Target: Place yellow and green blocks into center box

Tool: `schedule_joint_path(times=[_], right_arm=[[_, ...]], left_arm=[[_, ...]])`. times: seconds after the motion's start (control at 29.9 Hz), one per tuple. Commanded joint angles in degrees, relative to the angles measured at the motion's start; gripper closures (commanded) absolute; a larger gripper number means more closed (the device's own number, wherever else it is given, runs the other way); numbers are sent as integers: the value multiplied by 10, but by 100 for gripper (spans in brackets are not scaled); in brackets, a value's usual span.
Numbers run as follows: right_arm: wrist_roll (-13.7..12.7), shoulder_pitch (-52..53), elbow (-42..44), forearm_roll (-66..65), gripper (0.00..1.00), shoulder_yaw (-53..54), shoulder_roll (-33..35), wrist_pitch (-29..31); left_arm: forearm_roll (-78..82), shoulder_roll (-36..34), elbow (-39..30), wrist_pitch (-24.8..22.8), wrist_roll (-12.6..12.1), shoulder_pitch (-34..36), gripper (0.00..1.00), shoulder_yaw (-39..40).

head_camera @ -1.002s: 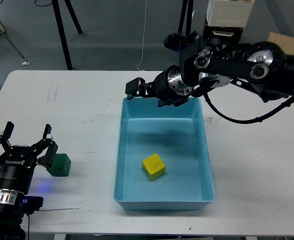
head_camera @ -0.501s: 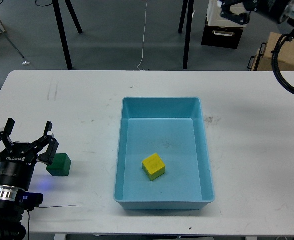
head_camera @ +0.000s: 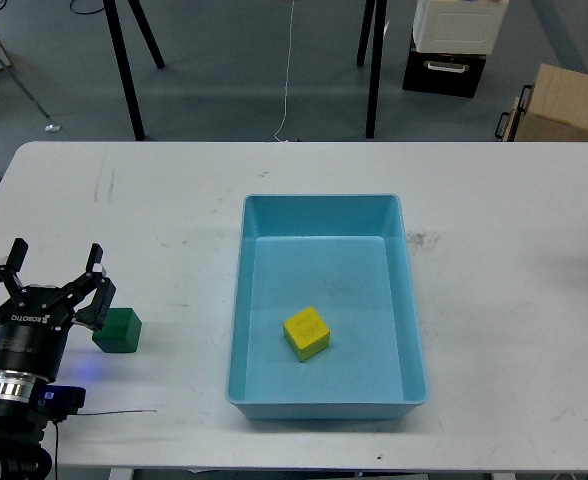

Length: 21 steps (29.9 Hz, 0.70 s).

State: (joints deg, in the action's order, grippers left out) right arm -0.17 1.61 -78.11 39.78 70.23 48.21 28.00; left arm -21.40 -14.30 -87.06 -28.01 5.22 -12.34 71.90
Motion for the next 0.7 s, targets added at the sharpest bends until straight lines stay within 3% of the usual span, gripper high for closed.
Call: schedule_joint_path(times=[0.0,0.1,0.27,0.67], right_arm=[[3,-129,-93,-5,1,61,-57,0],[2,-158,-100,-15,1,74,-91,0],[3,-151,-50,-73,1,78,-94,0],[0,-142,-25,-162,1,126,-99,0]], left_arm=[[-1,-3,-4,0,1,-1,0,5],[-1,-3,-5,0,1,-3,0,3],[0,1,-5,0,1,-6,0,-2],[0,-3,-12,0,-2,-1,0,-3]])
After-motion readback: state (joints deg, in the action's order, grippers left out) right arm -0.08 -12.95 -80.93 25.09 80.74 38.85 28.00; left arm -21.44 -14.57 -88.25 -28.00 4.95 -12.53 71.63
